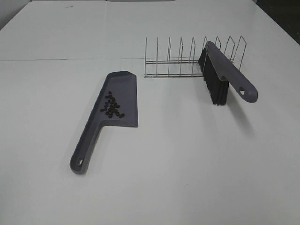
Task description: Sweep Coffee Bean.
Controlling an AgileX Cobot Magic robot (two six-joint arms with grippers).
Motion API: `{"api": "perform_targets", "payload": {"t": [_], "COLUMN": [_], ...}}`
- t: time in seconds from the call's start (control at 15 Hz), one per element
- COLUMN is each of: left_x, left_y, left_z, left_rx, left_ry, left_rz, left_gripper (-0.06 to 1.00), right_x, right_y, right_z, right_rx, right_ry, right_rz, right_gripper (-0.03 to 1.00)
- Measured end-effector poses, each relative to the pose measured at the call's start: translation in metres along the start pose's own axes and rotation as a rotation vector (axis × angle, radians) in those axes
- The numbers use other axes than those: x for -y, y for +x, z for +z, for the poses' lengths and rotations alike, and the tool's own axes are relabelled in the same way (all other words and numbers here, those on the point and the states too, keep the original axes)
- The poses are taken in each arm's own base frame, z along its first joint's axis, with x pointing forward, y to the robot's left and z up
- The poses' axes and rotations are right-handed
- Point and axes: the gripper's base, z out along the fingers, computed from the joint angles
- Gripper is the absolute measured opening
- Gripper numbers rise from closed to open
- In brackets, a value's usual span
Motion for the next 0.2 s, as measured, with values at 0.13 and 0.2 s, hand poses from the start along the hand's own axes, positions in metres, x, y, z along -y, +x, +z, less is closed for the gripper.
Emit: {"api": "perform_targets", "payload": {"t": [0.13,0.2], "left_x": [0.0,0.0], "left_y": [0.0,0.0], "left_z": [0.0,0.0], "left_rx": [0.0,0.0], "left_ry": [0.0,0.0], "left_rz": [0.0,0.0], "left_gripper": [0.78,0.78], "right_x": [0.0,0.0], "right_y": [0.0,0.0], "right_z": [0.0,0.0], "right_rx": [0.0,0.0], "right_ry": [0.0,0.0], "right_rz": [0.0,0.0], "right_gripper": [0.75,0.75]}}
